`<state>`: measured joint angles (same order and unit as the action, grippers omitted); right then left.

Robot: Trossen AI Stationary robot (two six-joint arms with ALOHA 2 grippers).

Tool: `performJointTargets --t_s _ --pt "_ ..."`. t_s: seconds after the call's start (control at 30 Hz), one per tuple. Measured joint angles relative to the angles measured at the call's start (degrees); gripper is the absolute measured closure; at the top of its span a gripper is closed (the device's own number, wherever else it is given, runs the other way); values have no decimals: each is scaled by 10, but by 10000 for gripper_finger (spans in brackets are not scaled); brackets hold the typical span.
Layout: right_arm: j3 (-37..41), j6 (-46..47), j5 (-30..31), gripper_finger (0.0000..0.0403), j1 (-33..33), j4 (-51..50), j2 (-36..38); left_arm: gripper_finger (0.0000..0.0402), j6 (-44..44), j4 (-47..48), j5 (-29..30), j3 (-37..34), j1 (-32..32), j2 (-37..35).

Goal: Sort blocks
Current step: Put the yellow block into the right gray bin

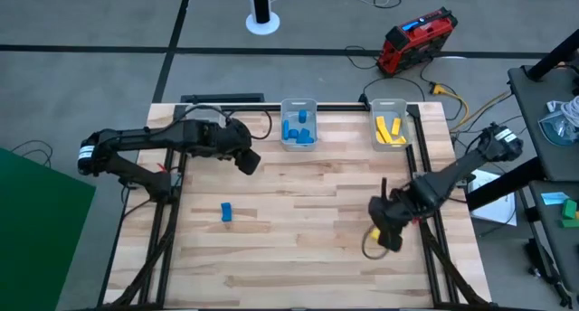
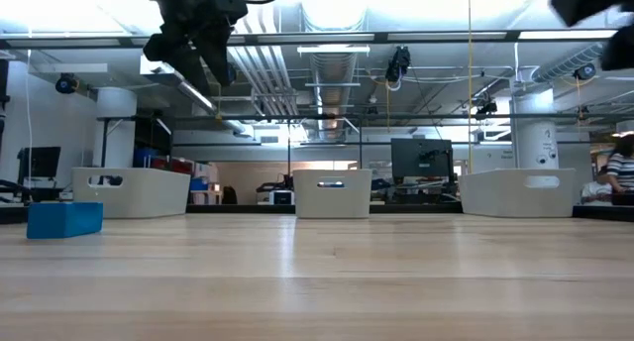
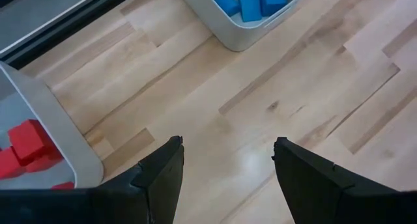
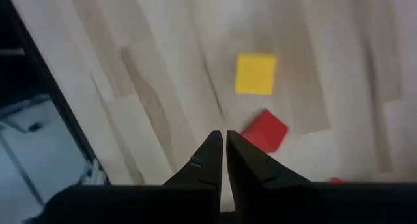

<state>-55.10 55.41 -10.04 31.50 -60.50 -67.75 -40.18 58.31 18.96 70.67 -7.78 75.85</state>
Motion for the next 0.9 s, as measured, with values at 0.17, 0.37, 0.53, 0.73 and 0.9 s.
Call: performJointTargets --t_s 0.17,0.37,0.53,0.73,0.9 --pt "42 3 47 390 70 79 0 188 -6 0 0 0 0 0" --pt "86 6 132 389 91 143 -12 188 -8 -2 0 0 1 0" --pt "104 21 132 357 89 143 -26 188 -9 -3 1 0 1 0" --pt "105 25 153 264 89 146 -37 188 -9 -4 1 0 1 0" --pt "113 33 193 186 85 146 -37 188 -9 -4 1 0 2 0"
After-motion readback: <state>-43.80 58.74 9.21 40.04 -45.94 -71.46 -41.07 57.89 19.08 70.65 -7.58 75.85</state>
